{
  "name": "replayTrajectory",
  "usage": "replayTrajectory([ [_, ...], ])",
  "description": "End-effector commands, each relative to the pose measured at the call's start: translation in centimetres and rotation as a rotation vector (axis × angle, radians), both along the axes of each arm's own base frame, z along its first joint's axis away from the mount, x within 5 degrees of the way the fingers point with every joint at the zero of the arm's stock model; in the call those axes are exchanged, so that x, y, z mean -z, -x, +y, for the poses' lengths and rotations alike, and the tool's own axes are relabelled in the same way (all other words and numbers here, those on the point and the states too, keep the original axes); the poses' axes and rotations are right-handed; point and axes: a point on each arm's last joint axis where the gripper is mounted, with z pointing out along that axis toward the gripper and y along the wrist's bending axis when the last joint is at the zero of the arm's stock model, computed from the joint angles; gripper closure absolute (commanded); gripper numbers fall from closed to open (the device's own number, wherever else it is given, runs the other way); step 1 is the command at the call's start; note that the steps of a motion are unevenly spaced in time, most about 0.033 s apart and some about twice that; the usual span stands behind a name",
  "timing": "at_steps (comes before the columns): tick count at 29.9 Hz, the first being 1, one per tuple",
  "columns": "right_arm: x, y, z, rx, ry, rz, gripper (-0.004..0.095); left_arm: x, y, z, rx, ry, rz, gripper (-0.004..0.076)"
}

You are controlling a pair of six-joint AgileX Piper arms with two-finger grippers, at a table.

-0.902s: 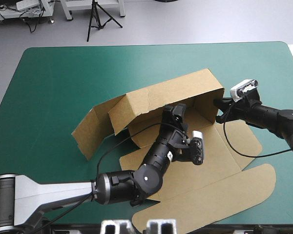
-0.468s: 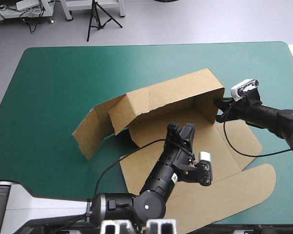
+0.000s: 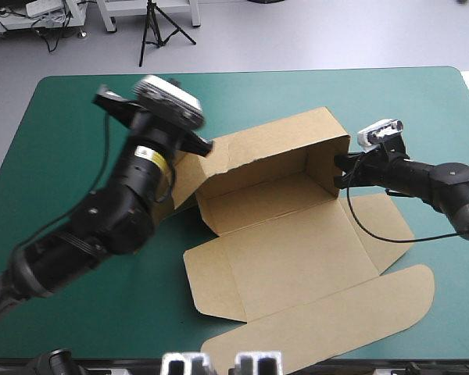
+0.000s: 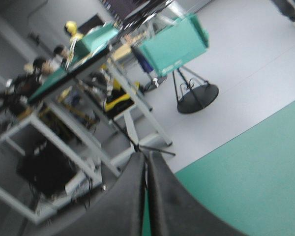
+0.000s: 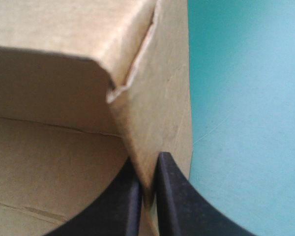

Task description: Fold the box

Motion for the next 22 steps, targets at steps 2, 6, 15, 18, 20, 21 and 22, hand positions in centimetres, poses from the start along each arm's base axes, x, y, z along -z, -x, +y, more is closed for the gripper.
replayTrajectory([
  [2,-4.0,0.2,2.0,-0.028,-0.014,0.042,0.0907,-2.1,-1.1,6.8,-0.140,0.175,0.058,0.0720],
  [6,-6.5,-0.1,2.3,-0.001,-0.003,0.101,0.0907,-0.7,-2.6,10.7,-0.255,0.182,0.214,0.0720],
  [15,-11.5,0.6,1.7,0.067,0.045,0.273,0.0907,1.5,-4.5,16.9,-0.399,0.291,0.400,0.0720],
  [18,-11.7,0.4,1.4,0.080,0.086,0.322,0.0907,2.3,-5.0,18.1,-0.406,0.320,0.459,0.0720],
  [20,-11.3,-0.2,1.3,0.092,0.102,0.346,0.0907,2.8,-5.4,18.6,-0.403,0.326,0.494,0.0720],
  [21,-11.0,-0.5,1.3,0.098,0.106,0.357,0.0907,3.1,-5.6,18.8,-0.403,0.337,0.508,0.0720],
  [22,-10.4,-1.0,1.3,0.101,0.110,0.370,0.0907,3.3,-5.8,18.9,-0.405,0.337,0.517,0.0720],
])
